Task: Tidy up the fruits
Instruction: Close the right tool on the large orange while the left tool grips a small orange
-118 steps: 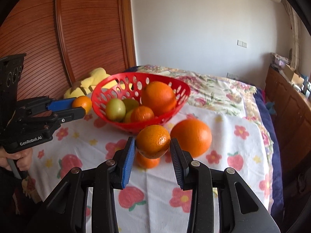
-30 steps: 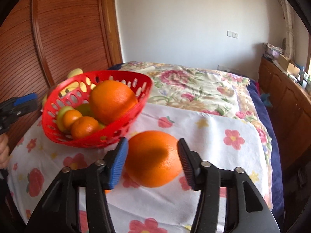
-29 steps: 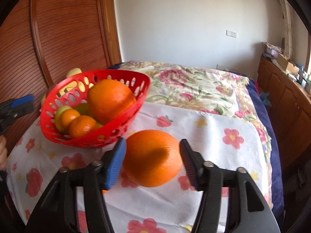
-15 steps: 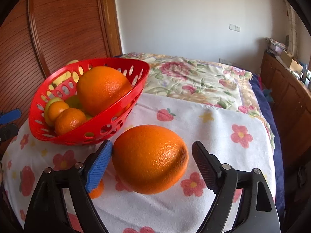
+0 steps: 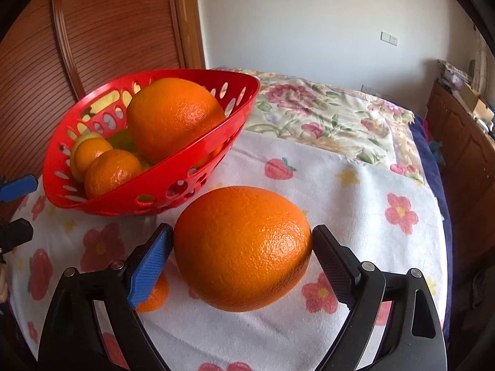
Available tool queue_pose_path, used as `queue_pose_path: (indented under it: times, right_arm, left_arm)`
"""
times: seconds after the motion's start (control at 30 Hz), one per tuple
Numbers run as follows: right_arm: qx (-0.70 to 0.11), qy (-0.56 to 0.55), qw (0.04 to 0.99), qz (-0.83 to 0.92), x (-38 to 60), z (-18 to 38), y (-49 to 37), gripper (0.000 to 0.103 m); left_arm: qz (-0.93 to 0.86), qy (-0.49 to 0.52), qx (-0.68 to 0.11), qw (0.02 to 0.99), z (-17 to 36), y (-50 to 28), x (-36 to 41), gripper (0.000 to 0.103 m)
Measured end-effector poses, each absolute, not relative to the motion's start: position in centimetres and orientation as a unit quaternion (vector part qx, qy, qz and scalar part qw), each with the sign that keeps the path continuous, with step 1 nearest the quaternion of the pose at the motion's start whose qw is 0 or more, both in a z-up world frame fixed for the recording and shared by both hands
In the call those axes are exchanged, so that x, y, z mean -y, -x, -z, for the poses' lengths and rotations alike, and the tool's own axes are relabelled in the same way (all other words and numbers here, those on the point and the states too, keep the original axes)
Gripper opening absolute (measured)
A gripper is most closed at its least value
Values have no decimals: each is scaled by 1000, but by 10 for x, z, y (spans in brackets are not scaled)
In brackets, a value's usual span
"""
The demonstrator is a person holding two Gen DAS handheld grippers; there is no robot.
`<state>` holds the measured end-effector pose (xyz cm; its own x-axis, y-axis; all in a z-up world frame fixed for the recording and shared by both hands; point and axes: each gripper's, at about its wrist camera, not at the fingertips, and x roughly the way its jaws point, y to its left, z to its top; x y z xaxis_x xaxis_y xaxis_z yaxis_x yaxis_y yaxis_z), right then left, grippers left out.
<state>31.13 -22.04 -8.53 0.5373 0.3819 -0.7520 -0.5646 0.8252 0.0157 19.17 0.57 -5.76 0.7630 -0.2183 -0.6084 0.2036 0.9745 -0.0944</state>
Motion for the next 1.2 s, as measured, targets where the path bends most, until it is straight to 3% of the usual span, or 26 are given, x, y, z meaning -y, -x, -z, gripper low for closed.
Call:
queue_pose_path:
  times: [0.5,0.87,1.2]
  right_arm:
    - [-393,113,872,-268,244,82,-281,89]
    - [-386,113,875,-271,268,83,-264,90]
    - [-378,106,877,-278,273,84,-261,90]
  left_arm:
    - [144,-12,-349,926,66,-204,44,66]
    - [157,-21,-382,911,84,-219,76,49]
    - [156,-33,-400,903,94,-233,89,44]
